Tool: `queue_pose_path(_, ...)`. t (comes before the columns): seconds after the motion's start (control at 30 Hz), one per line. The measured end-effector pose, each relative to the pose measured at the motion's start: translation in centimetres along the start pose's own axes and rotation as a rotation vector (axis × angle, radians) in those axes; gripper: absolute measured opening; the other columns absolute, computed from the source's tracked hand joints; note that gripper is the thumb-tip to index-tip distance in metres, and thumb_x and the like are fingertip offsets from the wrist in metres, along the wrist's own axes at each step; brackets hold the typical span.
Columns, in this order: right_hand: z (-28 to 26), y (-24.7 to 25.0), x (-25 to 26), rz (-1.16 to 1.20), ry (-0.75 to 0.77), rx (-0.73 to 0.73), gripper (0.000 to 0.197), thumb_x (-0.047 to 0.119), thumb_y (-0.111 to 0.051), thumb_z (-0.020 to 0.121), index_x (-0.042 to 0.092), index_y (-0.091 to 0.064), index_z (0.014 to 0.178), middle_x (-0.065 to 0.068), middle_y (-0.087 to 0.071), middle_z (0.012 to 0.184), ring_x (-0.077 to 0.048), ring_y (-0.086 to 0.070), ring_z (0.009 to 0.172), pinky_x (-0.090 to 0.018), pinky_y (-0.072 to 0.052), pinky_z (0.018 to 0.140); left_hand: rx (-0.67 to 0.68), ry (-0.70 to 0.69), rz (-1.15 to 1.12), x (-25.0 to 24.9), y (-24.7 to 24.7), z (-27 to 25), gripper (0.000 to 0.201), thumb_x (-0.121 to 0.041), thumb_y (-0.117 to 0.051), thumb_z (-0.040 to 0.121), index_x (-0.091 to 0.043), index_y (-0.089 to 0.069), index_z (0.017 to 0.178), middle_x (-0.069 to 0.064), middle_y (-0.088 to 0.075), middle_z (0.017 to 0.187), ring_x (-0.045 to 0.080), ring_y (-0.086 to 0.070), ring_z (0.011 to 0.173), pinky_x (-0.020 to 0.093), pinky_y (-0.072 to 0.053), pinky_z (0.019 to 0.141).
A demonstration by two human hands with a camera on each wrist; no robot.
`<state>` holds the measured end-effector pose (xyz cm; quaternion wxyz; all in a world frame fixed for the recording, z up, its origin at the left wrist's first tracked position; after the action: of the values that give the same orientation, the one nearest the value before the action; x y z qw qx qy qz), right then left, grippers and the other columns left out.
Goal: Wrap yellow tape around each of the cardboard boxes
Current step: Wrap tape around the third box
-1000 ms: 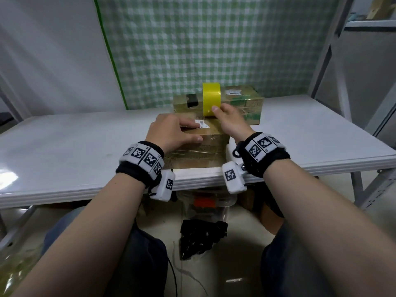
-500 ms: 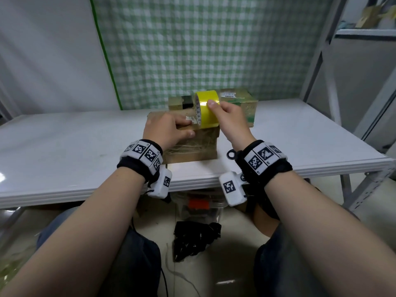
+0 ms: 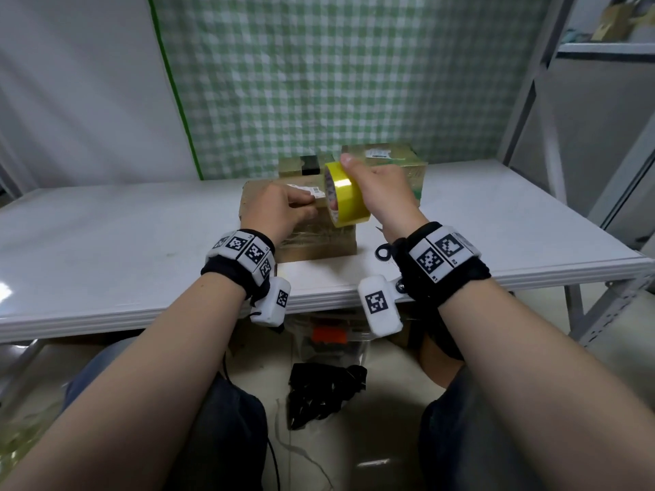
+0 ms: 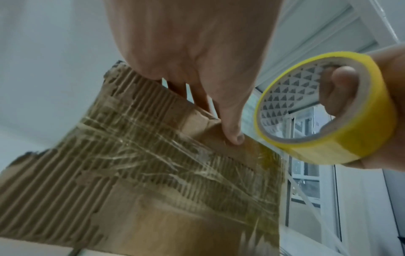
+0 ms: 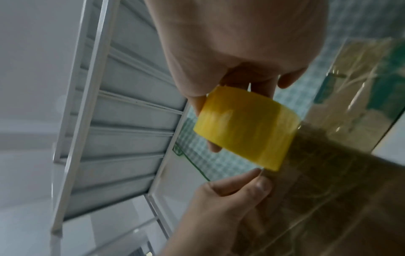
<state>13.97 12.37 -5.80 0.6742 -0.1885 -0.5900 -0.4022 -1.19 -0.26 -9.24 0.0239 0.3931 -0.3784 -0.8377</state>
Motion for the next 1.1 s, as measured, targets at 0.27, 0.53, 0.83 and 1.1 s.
queue_pose_path(0.27,-0.3,-0.2,-1.8,-0.124,-0.115,0.117,0.041,0.049,-0.071,0.087,0.007,-0.069,0.088,-0.004,-0.065,0.083,-0.022,-0.064,0.075,-0.029,-0.045,0.066,-0.004,0.021,-0.025,0.2,0.2,0.1,0.029,-0.027,-0.084,0.082,-0.023,-0.079,0.11,-0.009,-0.075,0.113,0.006,-0.065,0.106,0.024,-0.047,0.098)
queue_pose_path(0.53,-1.4,-0.8,-4.4,-0.158,-0.275,0.247,0.034,0.05,-0.062,0.091,0.016,-0.063,0.094,-0.008,-0.068,0.086,-0.022,-0.067,0.064,-0.029,-0.046,0.065,0.013,-0.034,0.019,-0.2,0.3,-0.1,0.031,-0.028,-0.081,0.085,-0.023,-0.077,0.115,-0.007,-0.073,0.12,0.007,-0.063,0.112,0.02,-0.042,0.097)
queue_pose_path(0.83,-1.5,-0.2,-4.8,-0.048,-0.217,0.179,0.048,0.048,-0.075,0.086,0.016,-0.056,0.118,-0.003,-0.067,0.113,-0.021,-0.069,0.078,-0.03,-0.053,0.063,0.021,-0.205,0.261,-0.6,0.3,0.1,0.03,-0.032,-0.073,0.092,-0.029,-0.074,0.122,-0.012,-0.064,0.134,0.02,-0.047,0.132,0.044,-0.03,0.115)
queue_pose_path(1.1,0.0,-1.5,-4.1,-0.001,-0.157,0.304,0.038,0.051,-0.049,0.102,0.025,-0.074,0.115,0.012,-0.067,0.123,-0.02,-0.062,0.112,-0.041,-0.054,0.095,-0.205,-0.177,0.213,-2.5,3.0,-1.4,0.011,-0.023,-0.074,0.088,-0.028,-0.079,0.096,-0.006,-0.067,0.106,0.017,-0.057,0.104,0.035,-0.046,0.094)
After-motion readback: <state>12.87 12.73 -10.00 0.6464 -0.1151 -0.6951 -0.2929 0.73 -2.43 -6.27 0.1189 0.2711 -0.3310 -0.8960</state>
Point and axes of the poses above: each hand's wrist, its own z-axis towards the middle knuckle, its own y-axis out of the back of the hand, x = y × z, the point moved 7 cm from there along z, towards the middle knuckle
